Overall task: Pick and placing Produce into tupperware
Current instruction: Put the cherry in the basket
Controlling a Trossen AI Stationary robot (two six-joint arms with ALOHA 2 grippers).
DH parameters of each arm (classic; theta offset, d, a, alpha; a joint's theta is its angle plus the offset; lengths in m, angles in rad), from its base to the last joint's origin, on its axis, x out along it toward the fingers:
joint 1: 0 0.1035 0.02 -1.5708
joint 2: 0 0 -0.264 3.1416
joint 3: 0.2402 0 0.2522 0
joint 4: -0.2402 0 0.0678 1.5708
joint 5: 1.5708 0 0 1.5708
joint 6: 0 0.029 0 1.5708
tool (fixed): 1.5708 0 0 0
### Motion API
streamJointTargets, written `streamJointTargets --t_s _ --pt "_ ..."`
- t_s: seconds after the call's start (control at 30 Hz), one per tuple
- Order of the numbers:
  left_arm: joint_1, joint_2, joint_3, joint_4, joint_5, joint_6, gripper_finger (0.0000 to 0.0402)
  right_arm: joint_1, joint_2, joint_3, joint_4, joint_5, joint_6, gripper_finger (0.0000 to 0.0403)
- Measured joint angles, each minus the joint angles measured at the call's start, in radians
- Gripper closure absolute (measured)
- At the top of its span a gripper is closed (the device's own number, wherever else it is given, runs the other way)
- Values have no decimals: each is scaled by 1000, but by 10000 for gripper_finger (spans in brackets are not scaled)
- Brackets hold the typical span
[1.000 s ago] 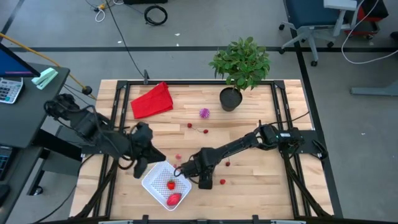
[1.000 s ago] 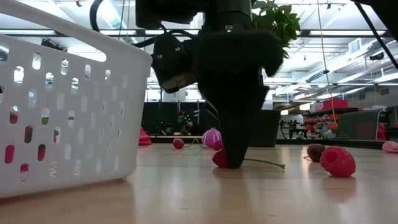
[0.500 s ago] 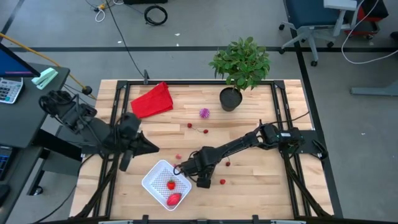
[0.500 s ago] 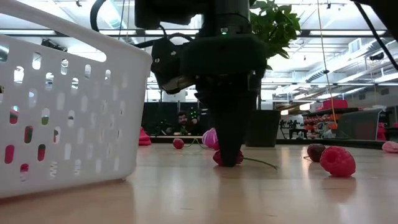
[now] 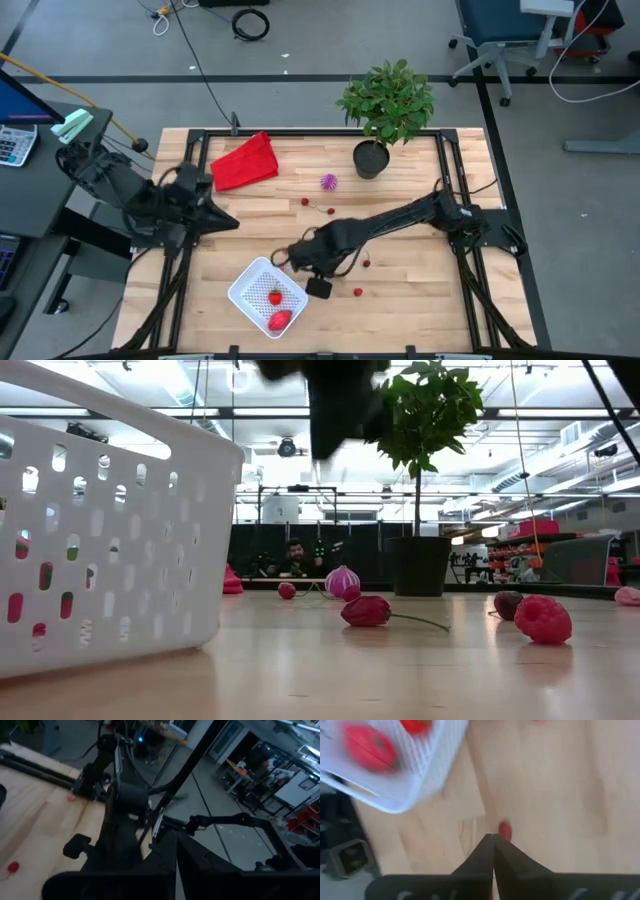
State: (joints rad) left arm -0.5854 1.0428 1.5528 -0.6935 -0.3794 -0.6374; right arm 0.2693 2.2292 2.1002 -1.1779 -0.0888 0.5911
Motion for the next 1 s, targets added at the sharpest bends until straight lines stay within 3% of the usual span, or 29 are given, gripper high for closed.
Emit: streamJointTargets --t_s 0.27,0.63,0.9,1.0 --pt "0 -23 0 10 1 39 389 12 -59 -31 -4 -18 0 308" --pt "-1 -23 0 8 2 58 389 38 103 -31 -1 12 8 162" --pt "-1 -23 0 8 2 58 388 -2 127 -51 20 50 8 145" --pt "-1 -22 0 8 2 58 379 -15 128 -104 48 9 21 149"
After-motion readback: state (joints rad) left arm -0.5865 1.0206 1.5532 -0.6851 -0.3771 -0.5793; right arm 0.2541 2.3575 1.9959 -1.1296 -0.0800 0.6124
